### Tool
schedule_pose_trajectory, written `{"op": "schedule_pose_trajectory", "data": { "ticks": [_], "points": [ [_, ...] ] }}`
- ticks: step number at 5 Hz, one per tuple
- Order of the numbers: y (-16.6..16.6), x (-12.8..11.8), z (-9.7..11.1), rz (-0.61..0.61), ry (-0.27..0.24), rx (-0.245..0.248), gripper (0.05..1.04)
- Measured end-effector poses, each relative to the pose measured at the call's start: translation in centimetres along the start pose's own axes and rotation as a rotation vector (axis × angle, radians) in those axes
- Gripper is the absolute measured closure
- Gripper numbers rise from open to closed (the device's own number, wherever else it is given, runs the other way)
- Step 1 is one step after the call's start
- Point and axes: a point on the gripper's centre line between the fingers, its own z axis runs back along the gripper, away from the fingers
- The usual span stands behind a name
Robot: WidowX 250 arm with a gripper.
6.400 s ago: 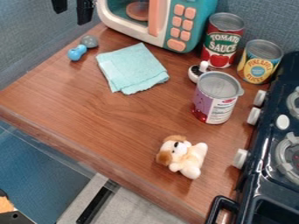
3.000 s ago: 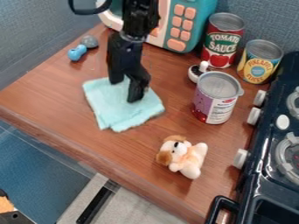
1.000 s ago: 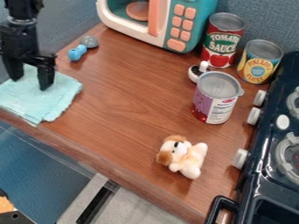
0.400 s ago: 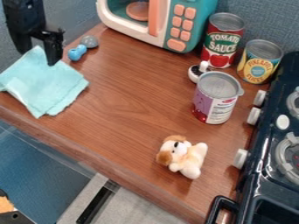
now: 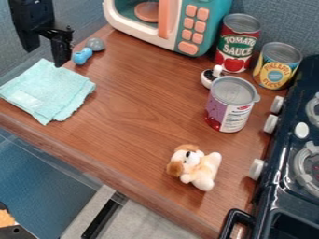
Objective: Move the blue cloth to the left edge of the table
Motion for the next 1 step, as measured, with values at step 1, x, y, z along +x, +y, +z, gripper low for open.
{"op": "schedule_pose_trajectory", "data": {
  "ticks": [1],
  "points": [
    [-0.02, 0.01, 0.0, -0.001, -0.001, -0.001, 0.085]
  ]
}}
